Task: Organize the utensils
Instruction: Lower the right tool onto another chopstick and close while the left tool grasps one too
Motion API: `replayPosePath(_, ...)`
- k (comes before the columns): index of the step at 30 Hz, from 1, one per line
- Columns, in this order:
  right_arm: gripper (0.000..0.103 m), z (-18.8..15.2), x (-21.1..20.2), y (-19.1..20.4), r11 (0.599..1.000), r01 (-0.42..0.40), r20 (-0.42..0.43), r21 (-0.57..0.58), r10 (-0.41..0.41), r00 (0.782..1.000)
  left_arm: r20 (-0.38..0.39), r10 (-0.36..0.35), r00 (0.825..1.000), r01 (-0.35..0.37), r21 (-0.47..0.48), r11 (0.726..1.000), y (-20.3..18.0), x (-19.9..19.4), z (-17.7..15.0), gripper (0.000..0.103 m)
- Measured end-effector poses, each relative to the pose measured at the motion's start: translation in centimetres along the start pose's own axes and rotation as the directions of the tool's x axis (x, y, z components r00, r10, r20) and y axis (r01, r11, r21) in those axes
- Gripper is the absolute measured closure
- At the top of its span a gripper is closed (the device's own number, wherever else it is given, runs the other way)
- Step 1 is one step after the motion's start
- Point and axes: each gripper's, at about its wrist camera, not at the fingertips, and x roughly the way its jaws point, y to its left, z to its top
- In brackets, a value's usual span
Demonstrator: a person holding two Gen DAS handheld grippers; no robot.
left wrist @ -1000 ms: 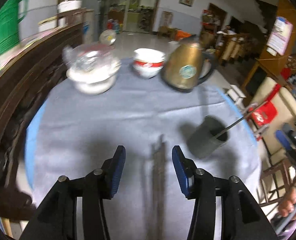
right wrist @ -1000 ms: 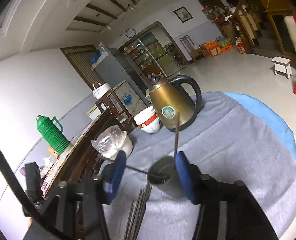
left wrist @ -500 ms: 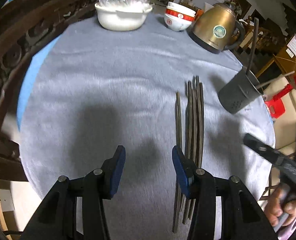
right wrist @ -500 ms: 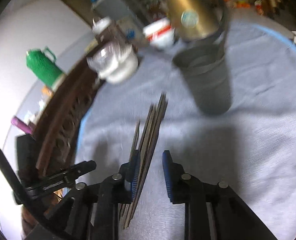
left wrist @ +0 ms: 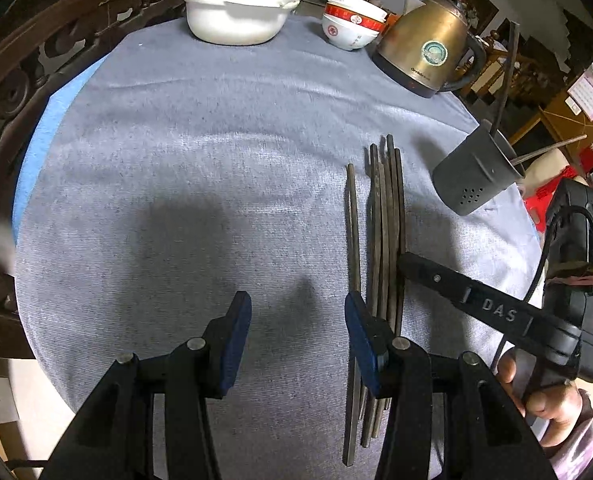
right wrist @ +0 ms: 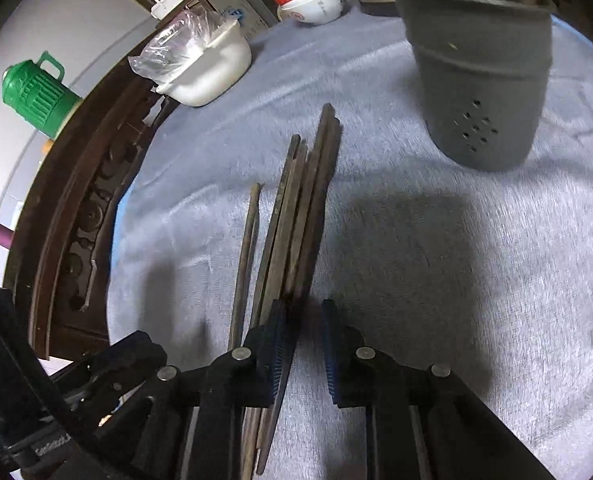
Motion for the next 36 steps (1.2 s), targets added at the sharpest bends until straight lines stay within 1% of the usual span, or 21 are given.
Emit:
replayPosePath(2,0.085,0.1,0.2,0.4,1.000,0.022,0.002,-0.017,-0.022,1.000,-0.004,-0.003,1.000,0.003,-0.001,1.000,-0.1,0.1,0.1,0.054)
replayPosePath(6,0.090,0.1,-0.1,-0.1,1.000,0.018,0.000,-0.008,-0.018,1.000,-0.011,-0.005,1.000,0.005,0.009,1.000,-0.4,0.2,0.2,0.054)
replayPosePath(10,0.090,-0.2,-0.7,-0.7,0.999,0.045,0.007,-0.019,-0.045,0.999,-0.022,0.002,1.000,-0.001,0.021,1.000,-0.8,0.9,0.7,0.054)
replayPosePath(13,0.090,-0.4,-1.3,-1.5,0.997,0.070,0.001,-0.019,-0.070,0.998,-0.044,-0.004,0.999,0.005,0.024,1.000,-1.2,1.8,1.5,0.054)
replayPosePath(17,0.090,-0.3,-1.7,-2.5,0.998,0.063,-0.016,0.001,-0.063,0.998,-0.061,0.005,0.998,-0.003,0.030,1.000,-1.7,2.8,2.4,0.054)
replayPosePath(21,0.090,-0.1,-1.5,-2.3,0.998,0.058,-0.024,0.001,-0.058,0.998,-0.071,0.018,0.997,-0.016,0.021,1.000,-2.0,3.6,3.2,0.054)
replayPosePath(26,0.091,-0.6,-1.5,-1.3,0.992,0.085,-0.001,-0.096,-0.086,0.996,-0.067,0.030,0.997,-0.029,0.019,0.999,-2.5,4.2,4.1,0.054)
replayPosePath(28,0.091,-0.7,-1.5,-1.2,0.989,0.086,-0.011,-0.117,-0.088,0.996,-0.073,0.041,0.997,-0.039,0.028,0.999,-2.7,4.7,4.5,0.054)
replayPosePath(31,0.091,-1.2,-1.7,-1.1,0.980,0.079,-0.041,-0.182,-0.088,0.995,-0.083,0.060,0.995,-0.058,0.029,0.998,-2.9,5.4,4.9,0.055)
replayPosePath(32,0.091,-1.4,-1.9,-1.0,0.974,0.073,-0.057,-0.214,-0.087,0.995,-0.093,0.066,0.994,-0.064,0.026,0.998,-2.7,5.8,5.0,0.056)
replayPosePath(34,0.091,-2.0,-2.2,-0.9,0.960,0.058,-0.097,-0.275,-0.087,0.991,-0.083,0.080,0.993,-0.077,0.037,0.996,-2.7,5.9,5.1,0.064)
replayPosePath(35,0.091,-2.2,-2.4,-1.0,0.955,0.053,-0.113,-0.291,-0.089,0.990,-0.084,0.088,0.993,-0.085,0.047,0.995,-2.7,6.0,5.1,0.066)
replayPosePath(36,0.091,-2.4,-2.5,-1.2,0.953,0.048,-0.126,-0.301,-0.089,0.988,-0.083,0.098,0.992,-0.093,0.059,0.994,-2.6,6.1,5.1,0.070)
